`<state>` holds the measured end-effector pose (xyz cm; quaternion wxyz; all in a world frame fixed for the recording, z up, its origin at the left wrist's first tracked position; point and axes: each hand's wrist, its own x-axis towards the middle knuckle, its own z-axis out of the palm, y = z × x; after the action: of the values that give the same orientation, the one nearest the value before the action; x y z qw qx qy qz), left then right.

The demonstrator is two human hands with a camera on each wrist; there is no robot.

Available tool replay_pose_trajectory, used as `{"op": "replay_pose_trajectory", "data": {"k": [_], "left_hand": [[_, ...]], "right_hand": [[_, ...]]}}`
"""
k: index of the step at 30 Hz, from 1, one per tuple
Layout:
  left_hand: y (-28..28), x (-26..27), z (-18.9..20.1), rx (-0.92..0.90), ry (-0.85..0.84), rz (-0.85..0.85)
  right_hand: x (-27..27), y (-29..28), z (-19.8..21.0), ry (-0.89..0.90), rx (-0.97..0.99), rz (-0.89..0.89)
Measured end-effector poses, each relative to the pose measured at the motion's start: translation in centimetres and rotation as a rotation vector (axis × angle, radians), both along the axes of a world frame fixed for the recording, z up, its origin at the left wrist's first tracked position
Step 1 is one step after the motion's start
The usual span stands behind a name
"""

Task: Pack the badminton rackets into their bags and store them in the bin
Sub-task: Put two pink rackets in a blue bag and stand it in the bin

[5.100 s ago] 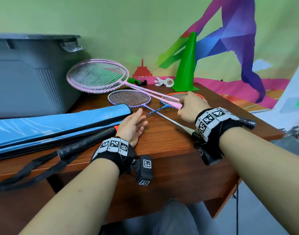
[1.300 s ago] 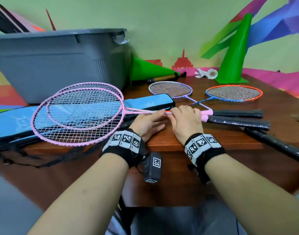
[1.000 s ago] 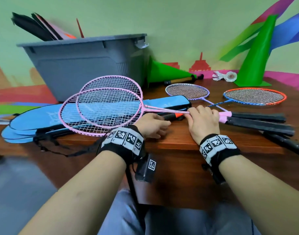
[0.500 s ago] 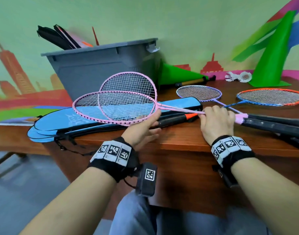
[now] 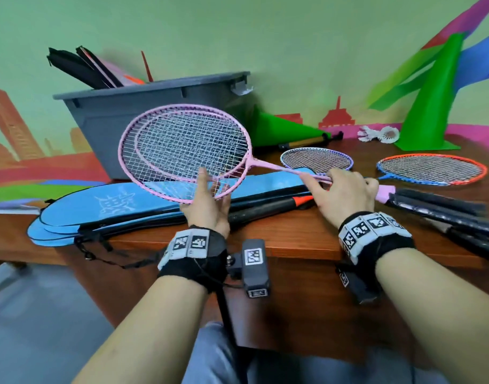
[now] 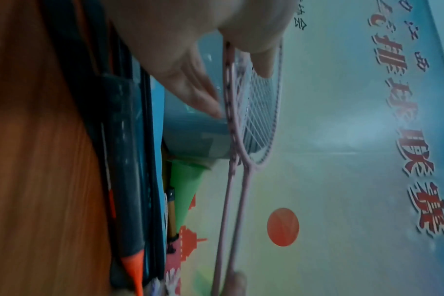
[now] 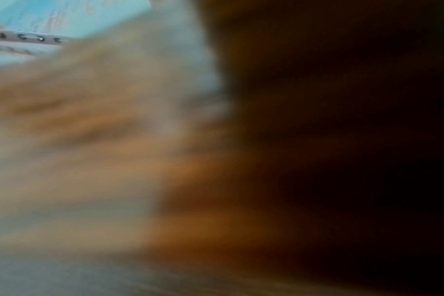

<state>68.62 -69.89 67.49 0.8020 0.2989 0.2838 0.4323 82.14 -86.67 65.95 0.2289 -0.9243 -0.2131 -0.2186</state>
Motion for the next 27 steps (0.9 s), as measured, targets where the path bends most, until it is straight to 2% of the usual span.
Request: {"op": "replay_pose_trajectory", "data": {"k": [3, 6, 11, 18, 23, 25, 27], "left_hand": [[1.2, -0.9, 0.6, -0.012, -0.061, -0.181], [1.2, -0.8, 0.5, 0.004, -0.024, -0.146], [0.1, 0.0, 0.8, 0.0, 0.016, -0.093], [1.0, -1.1, 2.4, -0.019, -0.115, -0.203], [0.9, -0.7, 2.7, -0.01, -0.141, -0.185], [1.0, -0.4, 2.9, 0.029, -0.164, -0.235], [1.8, -0.5, 3.2, 0.171, -0.077, -0.321]], "right_hand": [[0.4, -0.2, 0.5, 0.044, -0.083, -0.005], [0.3, 0.4, 1.0, 0.107, -0.178, 0.018], [-1.1, 3.8, 1.5, 0.109, -0.205, 0.157], [-1.1, 5.3, 2.8, 0.059, -0.191, 0.168], [-1.1, 6.7, 4.3, 0.109, -0.152, 0.254], [-0.6, 7.3, 4.5, 0.091, -0.101, 0.238], [-0.1, 7.6, 4.7, 0.048, -0.065, 0.186]]}}
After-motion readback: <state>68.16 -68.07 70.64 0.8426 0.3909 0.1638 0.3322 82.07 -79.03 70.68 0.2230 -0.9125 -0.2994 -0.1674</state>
